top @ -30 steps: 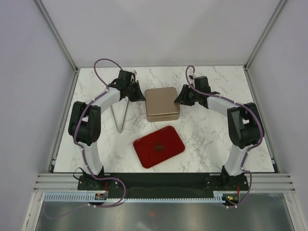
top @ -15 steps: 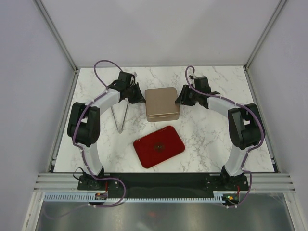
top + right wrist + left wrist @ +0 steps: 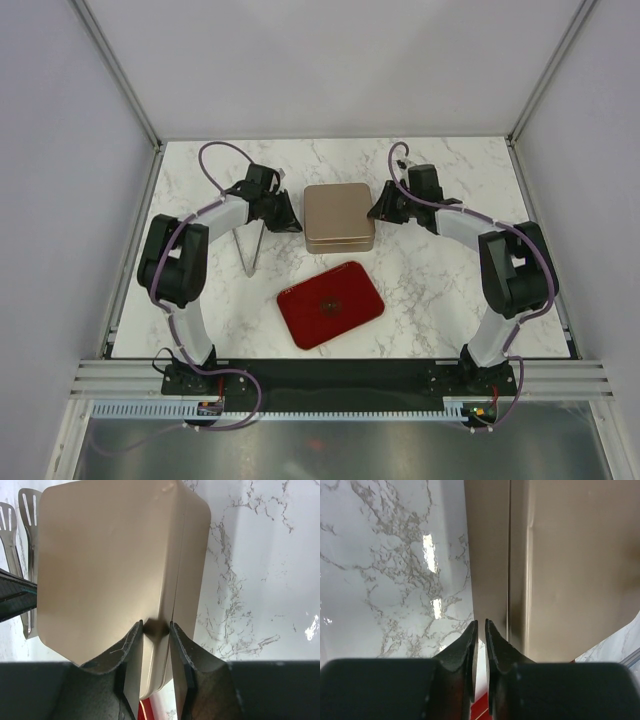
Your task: Pack the chocolate
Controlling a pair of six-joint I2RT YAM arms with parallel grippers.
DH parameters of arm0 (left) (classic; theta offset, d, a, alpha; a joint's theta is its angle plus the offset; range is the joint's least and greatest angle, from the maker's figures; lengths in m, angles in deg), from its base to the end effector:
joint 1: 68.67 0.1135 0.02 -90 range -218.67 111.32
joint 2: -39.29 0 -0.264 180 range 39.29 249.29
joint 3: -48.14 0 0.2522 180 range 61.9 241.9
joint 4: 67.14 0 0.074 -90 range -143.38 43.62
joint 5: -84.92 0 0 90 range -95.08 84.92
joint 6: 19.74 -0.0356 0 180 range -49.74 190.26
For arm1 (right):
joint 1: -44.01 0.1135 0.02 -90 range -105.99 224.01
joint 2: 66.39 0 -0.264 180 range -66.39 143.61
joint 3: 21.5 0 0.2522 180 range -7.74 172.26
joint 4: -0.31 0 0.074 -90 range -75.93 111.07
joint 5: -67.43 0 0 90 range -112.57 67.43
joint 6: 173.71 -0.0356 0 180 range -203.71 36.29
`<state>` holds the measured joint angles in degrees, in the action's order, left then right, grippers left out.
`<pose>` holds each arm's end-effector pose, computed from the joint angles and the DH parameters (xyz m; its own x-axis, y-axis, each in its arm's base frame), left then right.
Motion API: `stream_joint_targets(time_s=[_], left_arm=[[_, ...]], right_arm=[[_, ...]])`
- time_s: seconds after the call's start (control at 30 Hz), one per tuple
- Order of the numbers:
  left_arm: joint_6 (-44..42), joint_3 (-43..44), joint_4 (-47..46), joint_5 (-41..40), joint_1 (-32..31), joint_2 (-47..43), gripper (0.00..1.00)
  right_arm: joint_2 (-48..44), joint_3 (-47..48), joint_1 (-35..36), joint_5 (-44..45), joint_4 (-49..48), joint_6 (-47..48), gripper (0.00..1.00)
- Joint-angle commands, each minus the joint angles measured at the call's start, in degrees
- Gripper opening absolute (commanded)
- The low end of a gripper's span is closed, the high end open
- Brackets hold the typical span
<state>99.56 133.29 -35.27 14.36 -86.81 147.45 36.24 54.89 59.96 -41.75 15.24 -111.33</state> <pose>0.3729 -0.1346 0.1778 -0.9106 -0.1873 -0.3685 0.0343 0.8541 -0.5189 0.3669 0.1170 0.1888 -0.7914 0.2292 -0.5667 -0.1472 0.8283 0.5406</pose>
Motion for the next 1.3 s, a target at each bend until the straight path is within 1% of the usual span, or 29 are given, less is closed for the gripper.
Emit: stream_joint_targets(time_s=[0.0, 0.07, 0.2, 0.27, 0.3, 0.37, 0.4, 0.47, 0.57, 0.6, 0.73, 0.77, 0.87, 0.9, 1.0, 1.03, 1.2, 1.27], left_arm=[[1.5, -0.8, -2.6, 1.6, -0.2, -3.7, 0.18], [2.0, -1.1, -2.6, 1.3, -0.2, -4.5, 0.21], [2.8, -1.0, -2.5, 0.7, 0.1, -6.4, 0.35], [3.3, -1.0, -2.4, 0.3, 0.3, -7.8, 0.39], [3.4, -0.8, -2.3, 0.3, 0.3, -8.2, 0.43], [3.7, -0.7, -3.1, 1.6, 0.3, -9.4, 0.46], [3.8, -1.0, -3.4, 2.2, 0.1, -9.7, 0.48], [4.2, -1.4, -4.7, 4.5, 0.0, -10.0, 0.51], [4.6, -3.3, -6.2, 6.4, -0.2, -9.5, 0.54], [4.6, -4.6, -6.5, 6.4, -0.4, -9.2, 0.54], [5.3, -8.9, -11.0, 7.6, -0.9, -8.2, 0.55], [5.3, -9.6, -11.5, 7.8, -1.3, -7.9, 0.54], [6.2, -12.8, -14.8, 8.6, -1.6, -6.3, 0.51], [6.3, -13.6, -16.2, 8.9, -1.5, -5.9, 0.47], [6.3, -14.3, -17.1, 9.5, -1.5, -5.2, 0.39], [6.1, -14.3, -17.1, 9.5, -1.5, -5.2, 0.38], [5.6, -13.9, -17.1, 8.9, -1.5, -5.2, 0.29], [5.4, -13.7, -16.9, 9.3, -1.6, -4.5, 0.28]], right_arm=[[0.6, -4.7, 0.2, 1.3, 4.3, 1.9, 0.36], [0.8, -5.7, 0.2, 1.5, 3.1, 2.0, 0.37], [0.6, -8.2, 0.2, 1.2, 0.5, 2.0, 0.36], [-0.4, -8.8, 0.2, 1.6, 0.0, 2.1, 0.37], [-0.9, -9.1, 0.2, 2.1, -0.1, 2.2, 0.38], [-1.4, -9.2, 0.2, 2.4, -0.1, 2.5, 0.39], [-1.6, -9.3, 0.1, 2.3, -0.2, 2.3, 0.42], [-1.8, -9.1, 0.1, 1.3, -0.4, 2.0, 0.43], [-2.6, -8.7, 0.2, -0.5, -0.1, 1.8, 0.51], [-3.0, -8.7, 0.1, -0.9, -0.1, 1.3, 0.55], [-4.5, -10.8, 0.1, -2.7, -0.7, 0.1, 0.57], [-4.8, -11.6, 0.1, -3.1, -3.3, -0.1, 0.57], [-5.0, -14.2, 0.1, -4.8, -7.0, -0.9, 0.51], [-4.5, -15.2, 0.1, -5.9, -8.0, -1.2, 0.45], [-3.2, -17.2, -0.1, -9.5, -13.8, -3.2, 0.37], [-2.9, -17.4, -0.1, -11.0, -14.8, -3.7, 0.36], [-1.7, -17.0, -0.3, -11.6, -16.9, -4.0, 0.29], [-1.4, -16.1, -0.3, -12.5, -16.4, -4.1, 0.3]])
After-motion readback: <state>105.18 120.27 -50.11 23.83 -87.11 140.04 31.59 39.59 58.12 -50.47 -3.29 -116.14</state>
